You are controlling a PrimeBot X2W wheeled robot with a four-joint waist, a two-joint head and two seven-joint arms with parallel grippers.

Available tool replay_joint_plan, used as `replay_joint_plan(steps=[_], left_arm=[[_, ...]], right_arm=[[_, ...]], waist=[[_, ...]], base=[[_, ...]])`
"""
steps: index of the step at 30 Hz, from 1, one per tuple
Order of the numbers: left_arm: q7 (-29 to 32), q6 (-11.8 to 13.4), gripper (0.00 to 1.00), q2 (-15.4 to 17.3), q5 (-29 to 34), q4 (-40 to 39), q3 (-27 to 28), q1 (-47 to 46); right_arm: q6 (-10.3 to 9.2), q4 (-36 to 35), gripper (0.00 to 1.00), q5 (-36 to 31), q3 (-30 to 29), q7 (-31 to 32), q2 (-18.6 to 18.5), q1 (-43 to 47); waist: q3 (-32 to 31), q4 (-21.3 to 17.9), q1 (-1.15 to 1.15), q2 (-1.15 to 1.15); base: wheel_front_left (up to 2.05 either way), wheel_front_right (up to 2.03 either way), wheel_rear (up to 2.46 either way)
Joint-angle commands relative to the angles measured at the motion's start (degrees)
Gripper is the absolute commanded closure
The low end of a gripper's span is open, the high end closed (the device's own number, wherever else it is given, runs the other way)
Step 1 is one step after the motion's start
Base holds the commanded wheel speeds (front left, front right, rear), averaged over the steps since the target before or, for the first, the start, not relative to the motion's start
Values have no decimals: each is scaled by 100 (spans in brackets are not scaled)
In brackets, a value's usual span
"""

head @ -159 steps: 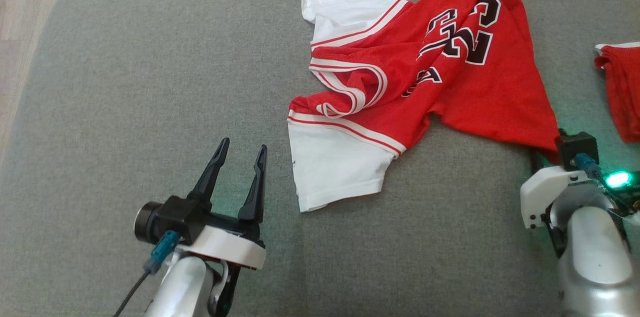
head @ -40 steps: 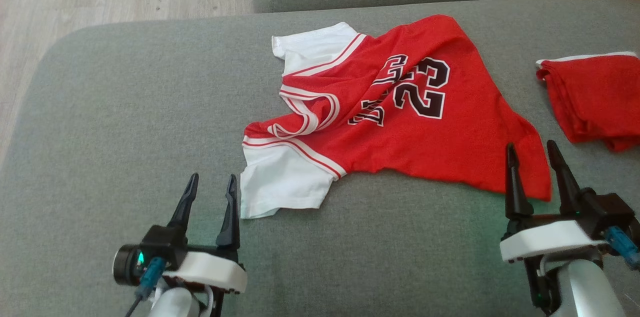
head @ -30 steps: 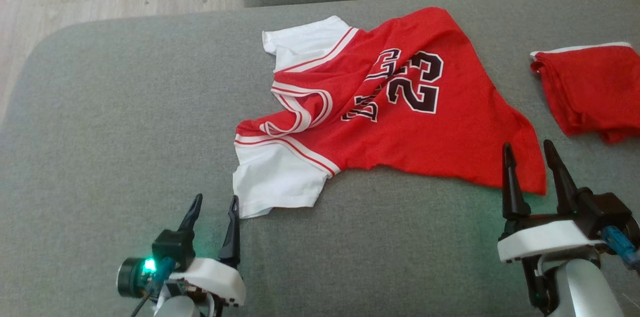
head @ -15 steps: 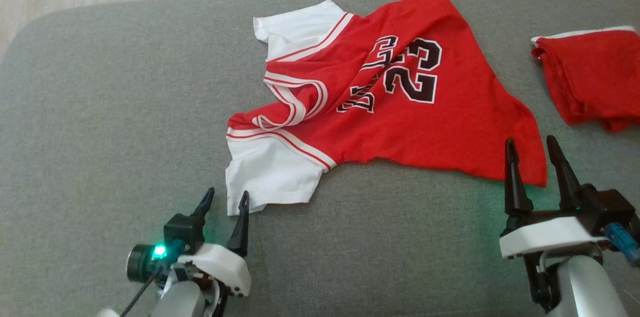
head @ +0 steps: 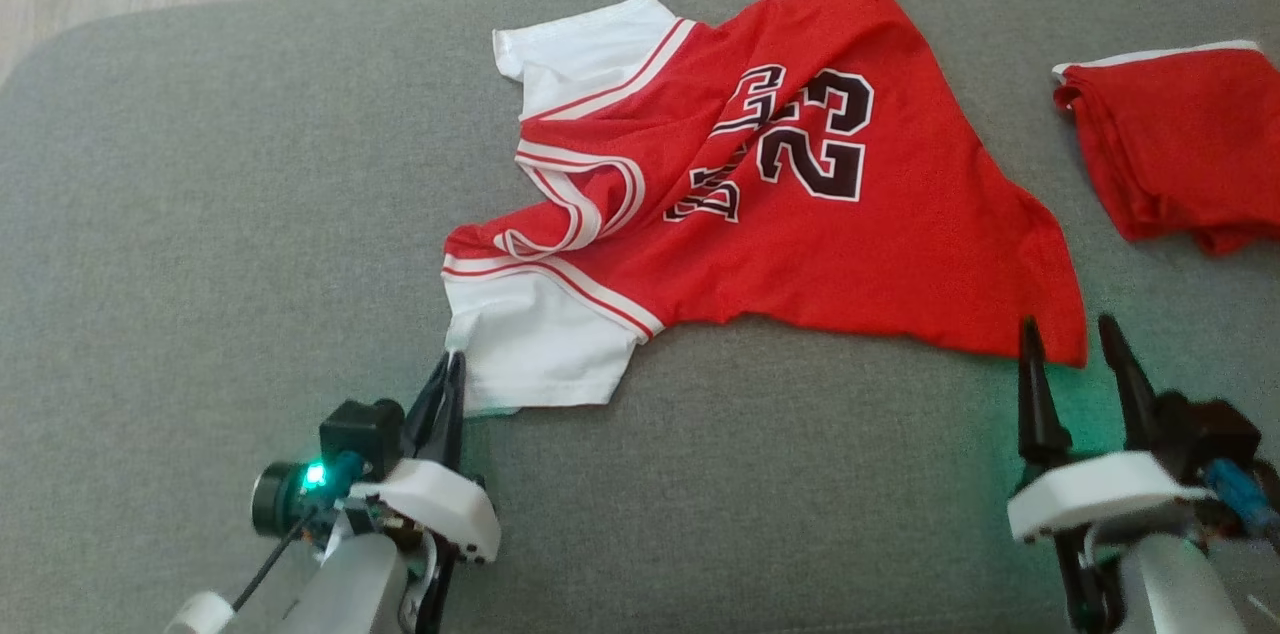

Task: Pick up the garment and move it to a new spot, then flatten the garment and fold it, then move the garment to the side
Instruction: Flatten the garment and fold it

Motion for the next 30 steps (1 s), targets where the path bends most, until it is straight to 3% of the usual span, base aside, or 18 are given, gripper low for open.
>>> replay_joint_plan(steps=[1, 15, 30], left_arm=[[-181, 28, 100, 67, -60, -307, 225, -71], [-323, -24, 100, 34, 380, -2383, 809, 523], [-324, -266, 100, -106, 620, -2679, 974, 749]], right_arm=[[-5, 34, 0, 52, 32, 34, -27, 19], [-5, 1103, 0, 187, -327, 109, -27, -271], [-5, 2152, 0, -85, -389, 198, -27, -718]], waist=[[-48, 17, 0, 0], [-177, 184, 0, 0], [-185, 347, 0, 0]], base=[[0, 0, 0], [0, 0, 0], [0, 0, 0]])
